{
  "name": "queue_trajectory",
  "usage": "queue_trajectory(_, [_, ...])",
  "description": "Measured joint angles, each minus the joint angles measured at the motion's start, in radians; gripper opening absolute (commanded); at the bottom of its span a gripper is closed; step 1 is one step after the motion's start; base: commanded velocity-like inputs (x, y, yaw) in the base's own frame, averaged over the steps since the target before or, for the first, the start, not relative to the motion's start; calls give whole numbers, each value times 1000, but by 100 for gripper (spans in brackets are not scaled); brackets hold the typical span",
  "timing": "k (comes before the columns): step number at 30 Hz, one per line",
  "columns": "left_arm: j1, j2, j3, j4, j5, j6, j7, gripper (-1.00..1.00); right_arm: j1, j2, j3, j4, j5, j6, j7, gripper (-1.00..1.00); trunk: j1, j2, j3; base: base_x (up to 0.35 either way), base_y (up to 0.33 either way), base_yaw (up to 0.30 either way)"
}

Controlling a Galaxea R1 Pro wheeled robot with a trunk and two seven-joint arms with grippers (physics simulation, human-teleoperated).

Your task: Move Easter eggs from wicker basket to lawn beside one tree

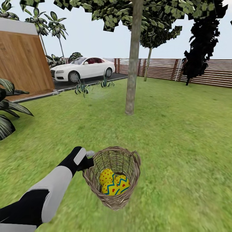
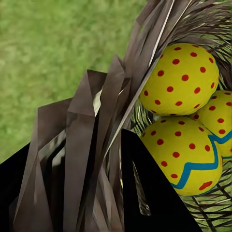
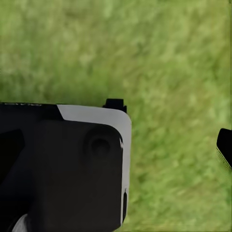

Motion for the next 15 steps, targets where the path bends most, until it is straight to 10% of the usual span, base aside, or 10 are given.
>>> queue_trajectory(15, [0, -5, -1, 0, 5, -2, 0, -100, 0, 1, 0, -1, -1, -1, 0, 100, 0, 0, 0, 339, 0, 0])
